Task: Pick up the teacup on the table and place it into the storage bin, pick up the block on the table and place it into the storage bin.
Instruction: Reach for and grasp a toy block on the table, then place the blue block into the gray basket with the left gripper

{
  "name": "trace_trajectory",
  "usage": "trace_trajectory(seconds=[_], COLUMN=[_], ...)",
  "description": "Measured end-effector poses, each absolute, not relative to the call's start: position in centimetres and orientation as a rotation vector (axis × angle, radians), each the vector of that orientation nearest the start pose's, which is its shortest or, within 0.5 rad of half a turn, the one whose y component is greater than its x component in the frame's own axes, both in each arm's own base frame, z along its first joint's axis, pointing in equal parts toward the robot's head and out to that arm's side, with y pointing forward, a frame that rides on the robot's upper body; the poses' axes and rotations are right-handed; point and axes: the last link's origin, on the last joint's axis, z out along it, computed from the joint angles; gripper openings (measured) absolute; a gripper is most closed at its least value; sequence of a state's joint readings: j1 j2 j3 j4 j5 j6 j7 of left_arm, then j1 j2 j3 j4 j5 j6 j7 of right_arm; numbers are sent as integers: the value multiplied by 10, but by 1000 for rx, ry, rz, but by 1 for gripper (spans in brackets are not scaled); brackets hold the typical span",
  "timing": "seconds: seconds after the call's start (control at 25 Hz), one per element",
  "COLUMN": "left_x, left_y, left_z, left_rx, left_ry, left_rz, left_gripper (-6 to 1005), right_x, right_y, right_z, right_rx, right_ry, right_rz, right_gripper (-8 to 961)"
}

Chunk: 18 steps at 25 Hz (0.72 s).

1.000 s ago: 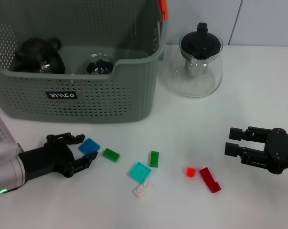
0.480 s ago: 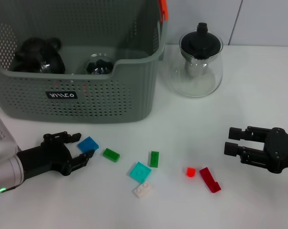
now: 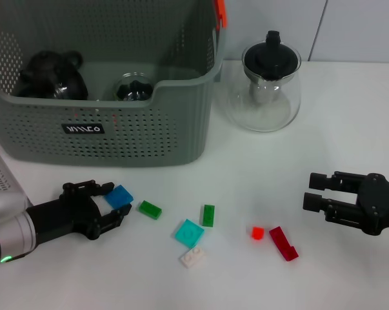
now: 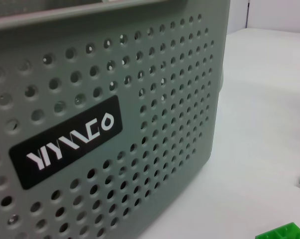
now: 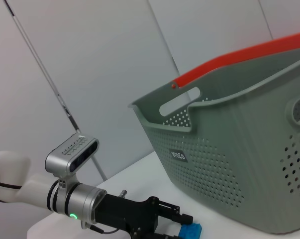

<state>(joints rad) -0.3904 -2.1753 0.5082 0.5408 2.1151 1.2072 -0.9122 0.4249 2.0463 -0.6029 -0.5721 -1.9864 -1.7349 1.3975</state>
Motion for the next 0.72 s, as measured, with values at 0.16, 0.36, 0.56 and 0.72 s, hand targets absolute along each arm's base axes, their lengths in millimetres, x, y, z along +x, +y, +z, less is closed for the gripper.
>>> trace_trajectory(seconds=[0.16,0.36,0.56,0.72], left_x=[-345,-345,-339,-324], left_y=[291,293,288,273], left_z=[-45,-43,-25,10], left_rx=[-2477,-2472,-2481,-2519], left_ry=[-532,-547,-553,-480], left_rz=[-319,-321,-424,-634], left_gripper=[558,555,404,404], right_x=[290,290,290,291], right_y=[282,282,281,281], right_z=[10,10,11,11], right_rx=[-2702,-2702,-2704,-2701], right_ry=[841,841,840,842], right_rz=[907,906,909,908], right_gripper=[583,583,583,583])
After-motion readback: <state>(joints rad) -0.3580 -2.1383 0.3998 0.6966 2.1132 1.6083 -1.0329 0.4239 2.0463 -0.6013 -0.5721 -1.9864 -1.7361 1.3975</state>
